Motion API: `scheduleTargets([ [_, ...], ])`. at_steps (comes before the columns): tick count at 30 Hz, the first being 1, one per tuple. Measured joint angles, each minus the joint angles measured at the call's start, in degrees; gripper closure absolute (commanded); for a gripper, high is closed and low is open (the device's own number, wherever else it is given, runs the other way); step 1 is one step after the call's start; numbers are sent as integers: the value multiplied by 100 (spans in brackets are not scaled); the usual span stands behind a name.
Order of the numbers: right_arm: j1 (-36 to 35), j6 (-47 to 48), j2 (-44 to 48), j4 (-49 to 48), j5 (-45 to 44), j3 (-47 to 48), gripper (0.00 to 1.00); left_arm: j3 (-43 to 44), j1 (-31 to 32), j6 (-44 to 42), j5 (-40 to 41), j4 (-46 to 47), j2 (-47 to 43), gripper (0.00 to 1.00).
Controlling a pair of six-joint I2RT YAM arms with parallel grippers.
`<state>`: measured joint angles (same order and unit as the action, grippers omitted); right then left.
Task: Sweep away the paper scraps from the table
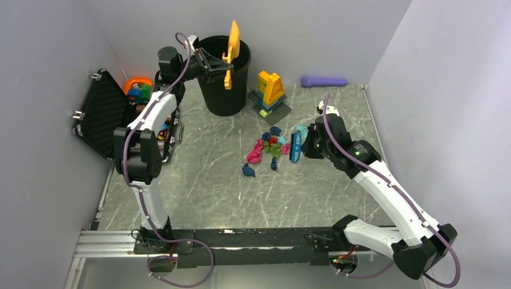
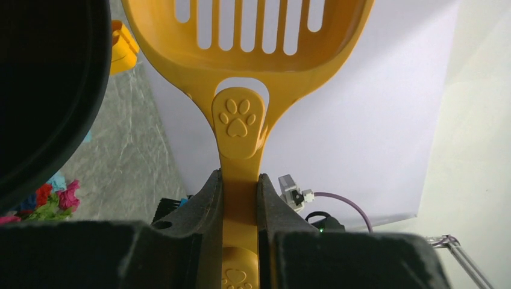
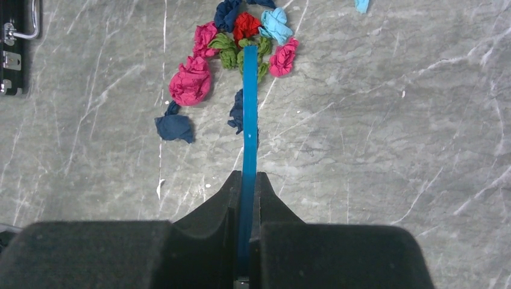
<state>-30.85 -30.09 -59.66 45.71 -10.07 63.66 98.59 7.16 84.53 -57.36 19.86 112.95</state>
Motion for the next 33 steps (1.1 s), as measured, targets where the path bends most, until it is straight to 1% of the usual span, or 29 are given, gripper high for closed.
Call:
scheduleTargets([
  [3,0,-15,0,-20,13,-15,100,-304,-24,-66,20,127,-125,100],
  [6,0,-37,0,-31,13,-44,100,-778,-63,74,7,507,-105,100],
  [7,0,-46,0,-31,13,-48,100,-918,-79,179,-26,662,-44,100],
  [8,0,-57,0,-31,11,-48,100,-1051,-96,232,-52,1038,57,100],
  [10,0,-59,9,-28,-7,-48,100,-1067,-120,354,-83,1340,129,100],
  [12,0,-59,17,-28,-52,-48,100,-1014,-140,245,-96,1191,129,100],
  [14,0,-57,22,-26,-151,-48,100,-717,-146,-177,-87,538,129,100],
  [16,2,-39,20,-17,-254,-48,100,-164,-146,-848,-22,-527,129,100],
  [17,2,-33,11,-4,-319,-46,100,70,-146,-1126,22,-905,114,100],
  [21,2,4,-105,26,-509,-39,100,654,-146,-2072,57,-2070,-212,100],
  [25,2,50,-330,9,-479,-35,100,686,-131,-2833,81,-2898,-844,100],
  [28,2,111,-546,-44,-245,13,100,599,-68,-3635,361,-3709,-1497,100],
  [29,4,157,-625,-129,-85,28,100,468,-22,-3945,586,-4000,-1821,100],
  [33,7,271,-866,-693,1093,24,100,-282,216,-4822,1539,-4804,-3152,100],
])
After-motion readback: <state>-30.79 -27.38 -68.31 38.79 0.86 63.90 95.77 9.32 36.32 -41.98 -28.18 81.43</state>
